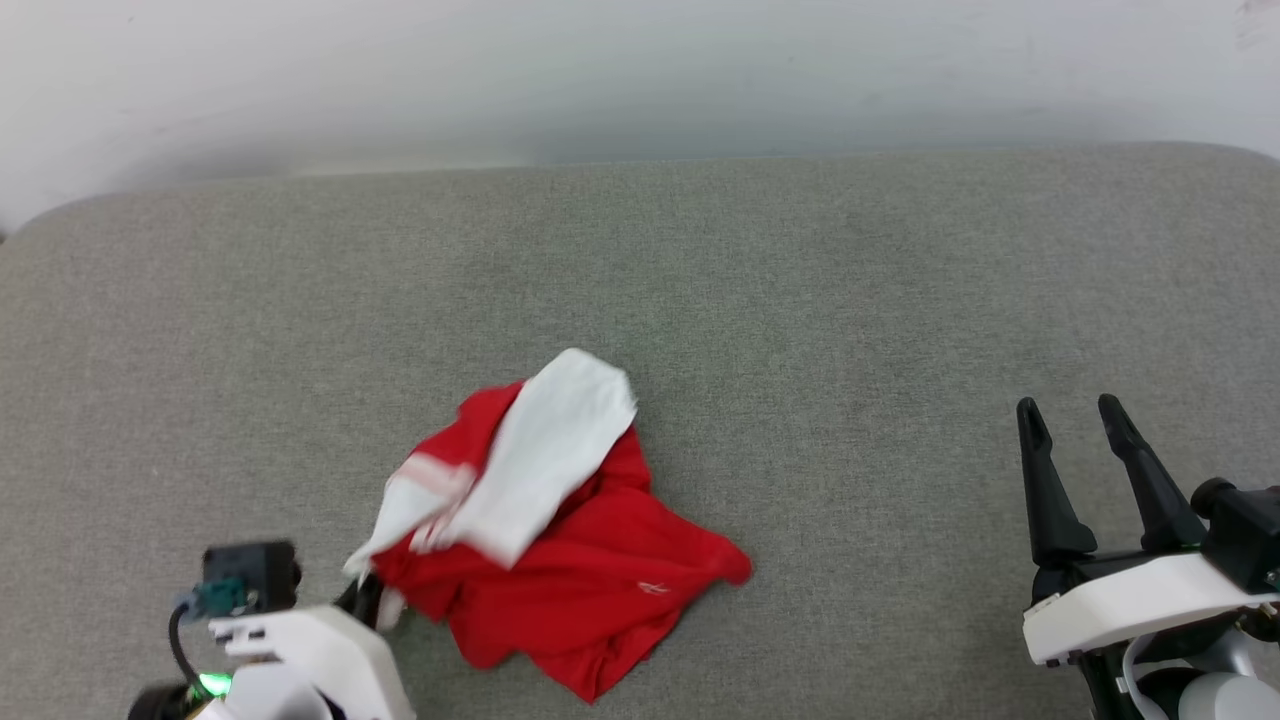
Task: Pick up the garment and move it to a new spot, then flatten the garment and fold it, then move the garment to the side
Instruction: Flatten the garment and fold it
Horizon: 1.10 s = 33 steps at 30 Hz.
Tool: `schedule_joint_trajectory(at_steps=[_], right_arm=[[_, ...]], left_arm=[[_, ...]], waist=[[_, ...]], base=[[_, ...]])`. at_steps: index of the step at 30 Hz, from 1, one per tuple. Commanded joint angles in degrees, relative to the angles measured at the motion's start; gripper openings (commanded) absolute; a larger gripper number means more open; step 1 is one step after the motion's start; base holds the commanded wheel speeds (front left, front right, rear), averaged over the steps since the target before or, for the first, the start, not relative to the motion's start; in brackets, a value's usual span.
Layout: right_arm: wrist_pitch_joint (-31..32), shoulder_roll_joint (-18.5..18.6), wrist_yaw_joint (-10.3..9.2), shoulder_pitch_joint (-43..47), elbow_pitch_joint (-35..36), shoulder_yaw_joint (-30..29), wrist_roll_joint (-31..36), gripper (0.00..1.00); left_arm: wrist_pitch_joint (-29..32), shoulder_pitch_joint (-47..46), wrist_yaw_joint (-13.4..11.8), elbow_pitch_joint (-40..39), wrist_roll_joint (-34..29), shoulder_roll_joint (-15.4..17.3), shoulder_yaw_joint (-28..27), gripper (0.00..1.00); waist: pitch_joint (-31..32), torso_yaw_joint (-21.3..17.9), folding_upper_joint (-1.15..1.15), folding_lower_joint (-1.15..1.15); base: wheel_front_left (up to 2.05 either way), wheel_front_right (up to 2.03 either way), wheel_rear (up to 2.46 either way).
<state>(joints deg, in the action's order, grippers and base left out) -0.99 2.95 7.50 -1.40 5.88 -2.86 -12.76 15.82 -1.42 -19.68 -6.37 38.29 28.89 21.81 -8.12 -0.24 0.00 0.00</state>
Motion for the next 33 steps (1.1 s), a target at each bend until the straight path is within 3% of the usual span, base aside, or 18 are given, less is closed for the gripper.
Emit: schedule_joint_trajectory(at_steps=[1,7,8,9,10,14,27,33], right_arm=[[-0.03,-0.09,-0.02,-0.93,0.28,0.16,-0.46,1.0],[0.02,-0.09,-0.02,-1.38,0.03,0.43,-0.3,1.0],[0.03,-0.09,-0.02,-1.43,-0.09,0.51,-0.28,1.0],[0.05,-0.09,-0.02,-1.39,-0.17,0.5,-0.24,1.0],[0.11,-0.09,-0.02,-1.33,-0.28,0.54,-0.2,1.0],[0.2,-0.09,-0.02,-1.04,-0.69,0.58,-0.06,1.0],[0.68,-0.09,-0.02,0.63,-1.17,0.23,-0.35,1.0],[2.31,-0.09,-0.02,0.75,-2.4,0.95,-0.74,1.0]], left_arm=[[-0.91,1.48,0.3,1.67,1.6,-0.88,-0.76,0.0],[-2.42,2.86,3.35,8.98,5.06,-3.22,-0.5,0.0],[-2.64,2.43,4.17,9.68,5.34,-3.61,-0.13,0.28],[-3.11,1.88,4.78,10.02,5.05,-3.75,0.13,0.49],[-3.78,1.35,5.21,10.35,4.81,-3.83,0.14,1.0],[-7.71,-0.71,5.77,9.96,2.58,-3.61,-0.1,1.0],[-21.01,-3.32,2.77,0.59,-6.16,-4.52,-0.57,1.0],[-27.41,-3.24,1.61,0.0,-9.08,-5.49,-1.07,1.0]], waist=[[-0.25,0.1,0.0,0.0],[-0.67,0.16,0.0,0.0],[-0.6,0.13,0.0,0.0],[-0.49,0.11,0.0,0.0],[-0.4,0.08,0.0,0.0],[0.38,-0.16,0.0,0.0],[3.26,-1.53,0.0,0.0],[3.41,-1.63,0.0,0.0]], base=[[0.0,0.0,0.0],[0.0,0.0,0.0],[0.0,0.0,0.0],[0.0,0.0,0.0],[0.0,0.0,0.0],[0.0,0.0,0.0],[0.0,0.0,0.0],[0.0,0.0,0.0]])
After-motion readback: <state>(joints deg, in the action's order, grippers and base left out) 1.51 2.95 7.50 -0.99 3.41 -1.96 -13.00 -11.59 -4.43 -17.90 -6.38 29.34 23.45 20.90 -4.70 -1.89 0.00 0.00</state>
